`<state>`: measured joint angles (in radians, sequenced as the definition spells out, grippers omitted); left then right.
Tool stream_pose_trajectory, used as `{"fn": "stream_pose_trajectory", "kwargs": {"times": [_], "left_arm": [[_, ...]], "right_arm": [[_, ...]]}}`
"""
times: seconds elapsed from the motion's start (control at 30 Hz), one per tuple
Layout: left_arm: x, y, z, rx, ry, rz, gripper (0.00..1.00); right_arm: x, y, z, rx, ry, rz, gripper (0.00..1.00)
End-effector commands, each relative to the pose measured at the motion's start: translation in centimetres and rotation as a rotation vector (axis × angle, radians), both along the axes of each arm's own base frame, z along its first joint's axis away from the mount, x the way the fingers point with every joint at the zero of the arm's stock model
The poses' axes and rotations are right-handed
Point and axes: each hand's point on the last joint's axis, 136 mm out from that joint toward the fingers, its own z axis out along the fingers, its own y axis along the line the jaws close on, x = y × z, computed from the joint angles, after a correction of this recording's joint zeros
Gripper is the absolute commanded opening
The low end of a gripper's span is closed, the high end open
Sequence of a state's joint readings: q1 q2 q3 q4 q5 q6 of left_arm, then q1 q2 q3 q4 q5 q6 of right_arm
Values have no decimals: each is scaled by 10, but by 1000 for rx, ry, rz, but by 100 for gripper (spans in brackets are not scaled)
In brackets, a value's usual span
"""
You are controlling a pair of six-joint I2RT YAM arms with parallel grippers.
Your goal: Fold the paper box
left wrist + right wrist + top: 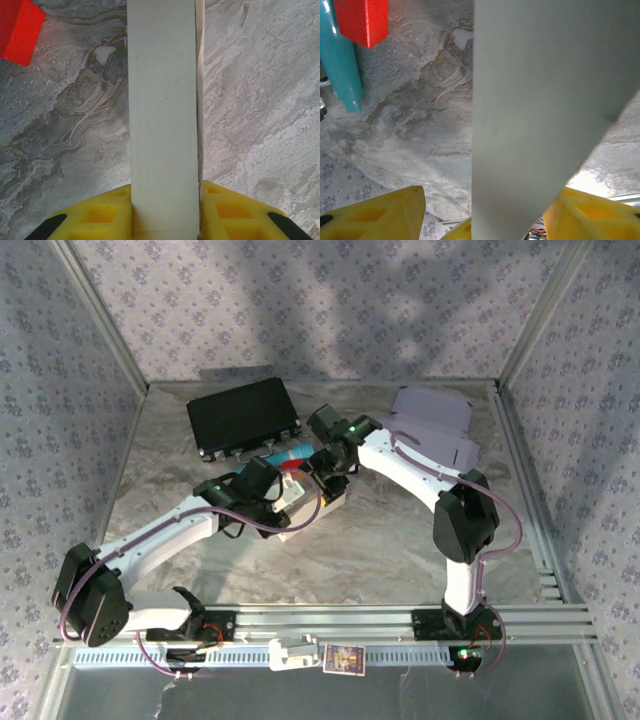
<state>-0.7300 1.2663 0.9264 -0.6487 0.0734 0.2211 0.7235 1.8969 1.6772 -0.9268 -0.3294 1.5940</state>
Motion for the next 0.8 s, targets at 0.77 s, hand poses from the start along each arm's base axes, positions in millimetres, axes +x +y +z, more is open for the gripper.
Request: {"fn": "stream_pose_trajectory", "kwargs": {"times": [0.77], "left_arm": [[6, 25, 69, -424, 182, 720, 54]], "right_arm": [[1, -13, -23, -65, 61, -10, 54]]}}
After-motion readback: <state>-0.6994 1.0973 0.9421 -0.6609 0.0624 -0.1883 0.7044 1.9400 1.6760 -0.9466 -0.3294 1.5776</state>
